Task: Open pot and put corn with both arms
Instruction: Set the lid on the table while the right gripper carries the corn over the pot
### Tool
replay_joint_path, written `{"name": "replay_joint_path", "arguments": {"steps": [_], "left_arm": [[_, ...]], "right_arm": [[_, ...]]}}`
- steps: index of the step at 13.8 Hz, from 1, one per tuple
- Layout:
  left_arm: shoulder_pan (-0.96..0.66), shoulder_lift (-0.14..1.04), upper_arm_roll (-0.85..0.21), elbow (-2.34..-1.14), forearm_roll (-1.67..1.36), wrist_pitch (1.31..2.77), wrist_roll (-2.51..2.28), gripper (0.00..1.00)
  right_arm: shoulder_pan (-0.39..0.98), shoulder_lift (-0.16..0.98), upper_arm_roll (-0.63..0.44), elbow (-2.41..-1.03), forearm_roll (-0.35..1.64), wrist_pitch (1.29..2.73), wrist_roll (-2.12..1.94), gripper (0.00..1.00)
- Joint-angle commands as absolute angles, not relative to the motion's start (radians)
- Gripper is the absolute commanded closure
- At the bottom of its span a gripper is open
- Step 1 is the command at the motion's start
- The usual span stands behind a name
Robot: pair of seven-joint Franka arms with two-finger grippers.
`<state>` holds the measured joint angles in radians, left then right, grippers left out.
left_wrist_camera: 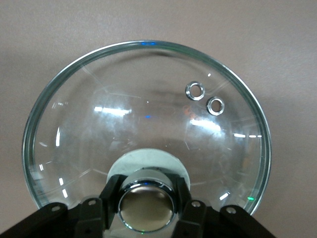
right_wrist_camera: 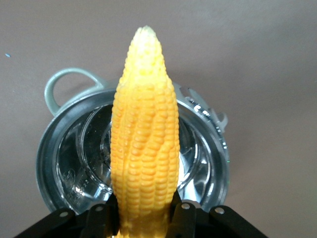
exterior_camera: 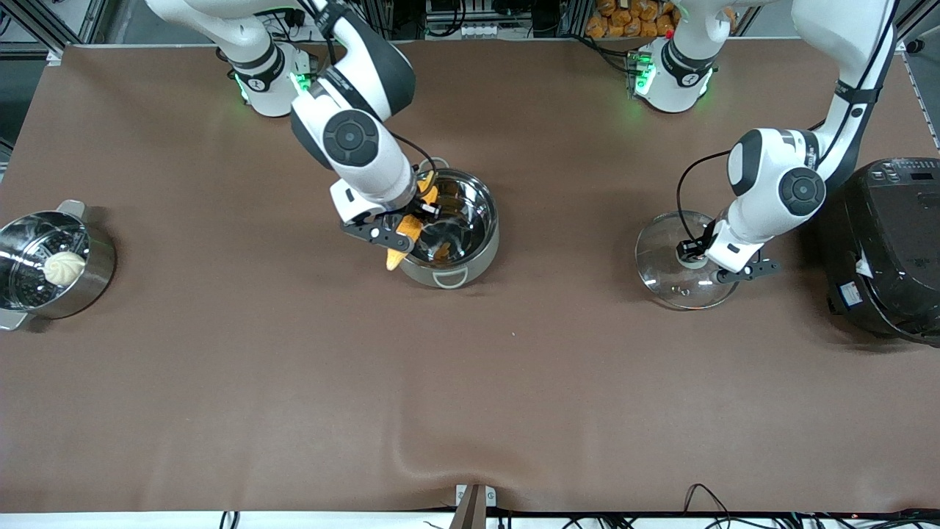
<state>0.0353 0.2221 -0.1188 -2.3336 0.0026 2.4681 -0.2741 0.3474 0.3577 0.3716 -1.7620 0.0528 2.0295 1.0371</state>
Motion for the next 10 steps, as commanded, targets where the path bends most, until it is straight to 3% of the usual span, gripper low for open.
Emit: {"name": "replay_joint_path", "arguments": {"steps": [1,4,6,7,8,10], "left_arm": [[0.058,0.219,-0.137,-2.342,0.017,2.482,-0.256,1.00],[0.058,0.233,-0.138,-2.345,0.017,2.482,-0.236,1.00],[0.057,0.245,-0.138,-2.339,0.017,2.482,-0.233,0.57],[0.057,0.239,-0.138,-2.332,0.017,2.480,-0.227,0.05],[0.058,0.226,-0.137,-2.326,0.017,2.476,-0.213,0.00],[0.060,0.200,-0.133,-2.281,0.015,2.459,-0.189,0.00]], "right_arm": [[0.377,0.348,0.373,-1.801,0.035,2.080,1.089,0.64],[0.406,0.363,0.374,-1.801,0.034,2.105,1.126,0.63],[0.422,0.385,0.373,-1.802,0.014,2.121,1.147,0.62],[0.422,0.388,0.373,-1.802,0.002,2.123,1.149,0.62],[0.422,0.394,0.373,-1.802,0.000,2.123,1.150,0.62],[0.422,0.408,0.373,-1.802,-0.012,2.134,1.152,0.61]]}}
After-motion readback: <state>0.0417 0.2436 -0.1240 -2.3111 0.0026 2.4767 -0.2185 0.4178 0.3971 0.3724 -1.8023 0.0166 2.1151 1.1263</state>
